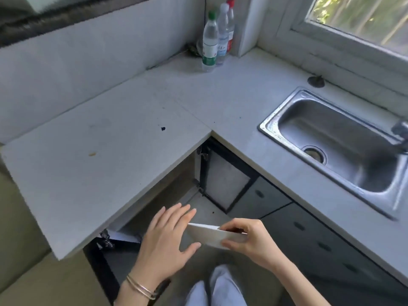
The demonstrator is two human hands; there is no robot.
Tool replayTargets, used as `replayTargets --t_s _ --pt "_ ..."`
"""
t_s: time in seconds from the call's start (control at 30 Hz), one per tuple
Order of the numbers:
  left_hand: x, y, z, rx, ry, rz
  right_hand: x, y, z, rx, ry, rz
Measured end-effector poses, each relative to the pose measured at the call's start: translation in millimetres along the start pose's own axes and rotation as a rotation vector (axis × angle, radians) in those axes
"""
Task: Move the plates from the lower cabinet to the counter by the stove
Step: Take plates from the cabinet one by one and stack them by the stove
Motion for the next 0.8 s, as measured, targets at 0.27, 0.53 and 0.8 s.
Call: replayTargets --t_s 0.27,0.53,0.8 --pt "-12 38 47 0.101 -0.489 -0.156 -126 -2 -40 0.178 -0.2 0.468" --pt "-55 31 154 0.106 -0.979 -0.239 -287 -60 -72 0.306 -0.427 0.933" --pt "-184 -3 282 0.073 -1.529 -0.371 -453 -201 -132 0.521 -0.666 1.461"
Point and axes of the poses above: each hand's wrist, its own x-axis towards the middle knuckle, its own y-axis out of the back of the hand, z = x × y, the point moved 8 cm from there along x, towards the middle knuckle, and after that the axes turned 11 degrees about -z, right-handed, at the moved point
